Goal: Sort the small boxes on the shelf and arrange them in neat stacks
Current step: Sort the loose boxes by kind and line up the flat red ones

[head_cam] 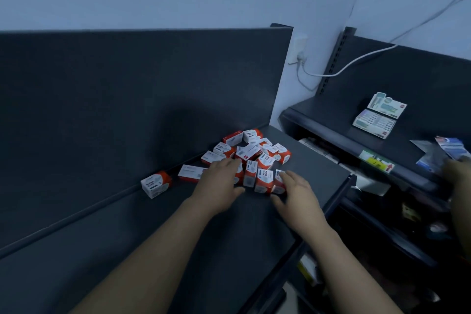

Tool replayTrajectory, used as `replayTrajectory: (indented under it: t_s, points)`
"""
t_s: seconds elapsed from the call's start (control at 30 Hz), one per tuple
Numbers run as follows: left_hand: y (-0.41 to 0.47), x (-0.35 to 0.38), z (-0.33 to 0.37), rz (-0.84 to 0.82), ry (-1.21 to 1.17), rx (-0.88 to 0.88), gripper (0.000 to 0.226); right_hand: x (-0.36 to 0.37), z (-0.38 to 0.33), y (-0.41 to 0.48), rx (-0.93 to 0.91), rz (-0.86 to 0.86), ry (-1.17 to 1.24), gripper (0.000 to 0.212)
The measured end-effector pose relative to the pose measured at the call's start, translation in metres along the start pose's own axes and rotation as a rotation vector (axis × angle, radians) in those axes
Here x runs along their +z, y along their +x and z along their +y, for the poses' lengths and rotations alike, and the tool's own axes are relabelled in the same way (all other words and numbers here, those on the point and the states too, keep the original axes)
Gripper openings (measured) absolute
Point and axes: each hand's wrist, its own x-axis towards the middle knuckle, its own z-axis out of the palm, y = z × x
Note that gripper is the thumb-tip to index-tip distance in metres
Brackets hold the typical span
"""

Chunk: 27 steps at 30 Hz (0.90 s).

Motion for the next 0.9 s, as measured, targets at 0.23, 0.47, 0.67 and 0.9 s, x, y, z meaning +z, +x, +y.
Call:
replayTrajectory:
  t_s: [0.23, 0.47, 0.67, 0.9]
  points:
    - [0.039, 0.023, 0.007, -0.055, 0.055, 0.016, 0.074, 0.003, 0.025, 0.029, -0.020, -0.115, 0.029, 0.072]
    - [0.045, 0.030, 0.006, 0.013, 0.060, 0.016, 0.069, 0.006, 0.034, 0.039, -0.052, -0.115, 0.102, 0.052]
    - [0.012, 0.019, 0.004, 0.185, -0.247, -0.058, 0.062, -0.004, 0.026, 0.037, -0.096, 0.008, 0.213, 0.060]
    - [-0.053, 0.001, -0.008, 0.373, -0.433, -0.213, 0.055, 0.001, -0.017, 0.024, -0.289, 0.007, 0.316, 0.059]
